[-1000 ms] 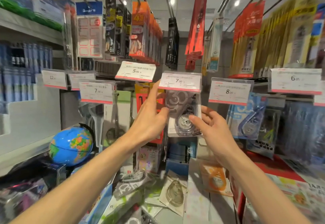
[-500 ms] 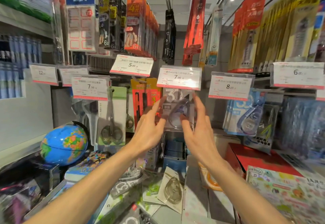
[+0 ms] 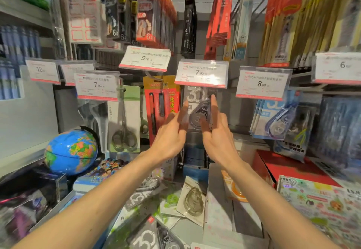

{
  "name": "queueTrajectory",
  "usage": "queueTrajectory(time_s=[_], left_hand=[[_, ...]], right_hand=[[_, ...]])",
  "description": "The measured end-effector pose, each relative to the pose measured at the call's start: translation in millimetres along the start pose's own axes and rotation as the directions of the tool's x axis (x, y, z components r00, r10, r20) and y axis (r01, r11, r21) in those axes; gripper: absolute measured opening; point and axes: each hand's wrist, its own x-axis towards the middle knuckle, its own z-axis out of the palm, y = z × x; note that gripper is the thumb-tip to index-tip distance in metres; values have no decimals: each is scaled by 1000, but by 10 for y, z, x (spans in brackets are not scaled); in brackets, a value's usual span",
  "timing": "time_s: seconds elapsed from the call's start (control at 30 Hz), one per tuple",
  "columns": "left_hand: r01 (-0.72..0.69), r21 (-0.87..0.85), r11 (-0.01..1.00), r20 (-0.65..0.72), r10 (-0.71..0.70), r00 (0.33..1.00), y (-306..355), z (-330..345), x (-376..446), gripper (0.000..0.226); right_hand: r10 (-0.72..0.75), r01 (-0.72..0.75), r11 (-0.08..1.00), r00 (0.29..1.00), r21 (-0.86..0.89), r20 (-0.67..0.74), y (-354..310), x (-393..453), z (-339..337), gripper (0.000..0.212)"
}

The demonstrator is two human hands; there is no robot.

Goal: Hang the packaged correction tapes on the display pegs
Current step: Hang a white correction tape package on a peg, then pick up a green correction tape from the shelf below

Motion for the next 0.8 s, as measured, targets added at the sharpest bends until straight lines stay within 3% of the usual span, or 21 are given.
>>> queueTrajectory(time_s=[0.27,0.4,0.5,0.57,0.67,0.73,0.8], left_hand=[[-60,16,998,1,60,998,-239,-38,-265,58],[33,114,993,88,-43,995,-510,-92,-699,44],[141,213,967,252,-194,948,-709,-160,-1026,31],[155,318,935,384,-276,881,-799,-197,-1205,23],[108,409,906,533,-333,778,-884,-204,-1414,24],[115,419,901,582,-363,727,-927,-177,-1503,25],[132,424,896,587,-383,713,-968,-142,-1544,27]], right_hand=[[35,-31,999,995,-43,89,31,-140,-67,66],[181,-141,975,951,-169,251,94,-439,11,65],[185,-91,964,906,-250,380,132,-666,151,57],[193,-45,961,817,-273,543,129,-816,247,43],[178,30,968,612,-247,770,109,-1072,400,24],[172,63,970,513,-237,841,105,-1198,497,33],[180,71,968,464,-239,868,123,-1279,583,50]])
